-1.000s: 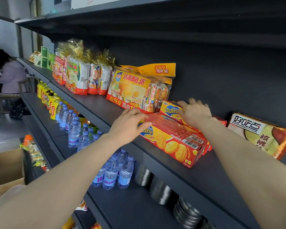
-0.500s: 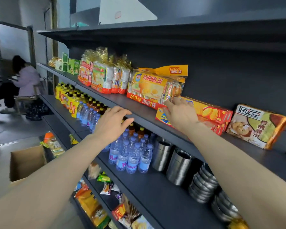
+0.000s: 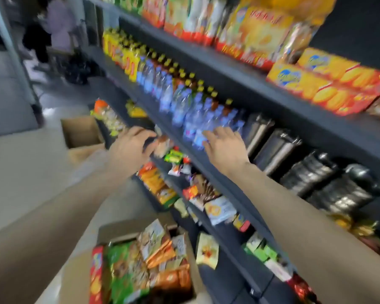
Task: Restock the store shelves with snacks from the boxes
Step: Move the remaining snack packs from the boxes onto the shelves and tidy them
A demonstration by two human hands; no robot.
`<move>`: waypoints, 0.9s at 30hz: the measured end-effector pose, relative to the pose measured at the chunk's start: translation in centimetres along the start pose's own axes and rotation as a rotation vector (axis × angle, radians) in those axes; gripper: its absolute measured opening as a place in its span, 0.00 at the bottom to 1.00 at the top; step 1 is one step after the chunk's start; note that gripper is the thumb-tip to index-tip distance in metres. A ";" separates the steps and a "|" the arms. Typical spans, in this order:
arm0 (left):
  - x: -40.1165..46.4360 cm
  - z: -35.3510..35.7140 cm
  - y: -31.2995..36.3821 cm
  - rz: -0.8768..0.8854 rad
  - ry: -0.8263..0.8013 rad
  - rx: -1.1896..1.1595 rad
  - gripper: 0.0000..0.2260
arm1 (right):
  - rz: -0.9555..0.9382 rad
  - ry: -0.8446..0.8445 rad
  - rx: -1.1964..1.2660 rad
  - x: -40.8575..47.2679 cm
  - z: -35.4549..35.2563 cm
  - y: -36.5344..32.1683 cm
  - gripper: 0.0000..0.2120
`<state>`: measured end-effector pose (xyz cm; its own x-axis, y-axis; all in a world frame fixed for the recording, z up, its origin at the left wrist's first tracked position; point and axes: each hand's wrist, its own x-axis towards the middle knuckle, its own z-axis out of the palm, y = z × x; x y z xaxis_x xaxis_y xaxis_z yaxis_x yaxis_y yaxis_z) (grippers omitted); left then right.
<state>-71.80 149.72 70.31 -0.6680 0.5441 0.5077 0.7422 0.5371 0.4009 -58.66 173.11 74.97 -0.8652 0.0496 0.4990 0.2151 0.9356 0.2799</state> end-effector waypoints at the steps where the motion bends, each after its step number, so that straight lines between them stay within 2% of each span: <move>1: -1.9 0.7 -1.4 -0.032 -0.025 0.009 0.21 | -0.013 -0.043 0.020 -1.0 1.7 -1.7 0.17; 3: -6.1 2.3 -4.3 -0.149 -0.114 0.027 0.22 | -0.043 -0.158 0.071 -3.1 5.4 -5.2 0.13; 7: -14.1 5.6 -8.9 -0.427 -0.187 0.029 0.14 | -0.148 -0.275 0.138 -7.6 11.8 -10.8 0.14; 12: -24.0 10.3 -13.5 -0.684 -0.397 0.030 0.18 | -0.196 -0.426 0.293 -13.2 19.4 -16.8 0.13; 16: -31.3 15.0 -15.9 -0.802 -0.508 0.043 0.20 | -0.209 -0.541 0.352 -18.1 25.8 -21.0 0.12; 21: -37.3 21.5 -17.8 -0.939 -0.606 -0.003 0.23 | -0.214 -0.675 0.390 -23.5 32.9 -25.1 0.15; 27: -41.2 28.2 -20.9 -0.993 -0.651 0.018 0.28 | -0.210 -0.807 0.411 -28.1 39.7 -28.2 0.17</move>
<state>-61.37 134.28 19.50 -0.8565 0.1070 -0.5049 -0.1138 0.9150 0.3870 -58.41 159.22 20.50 -0.9544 -0.0509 -0.2941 -0.0255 0.9957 -0.0895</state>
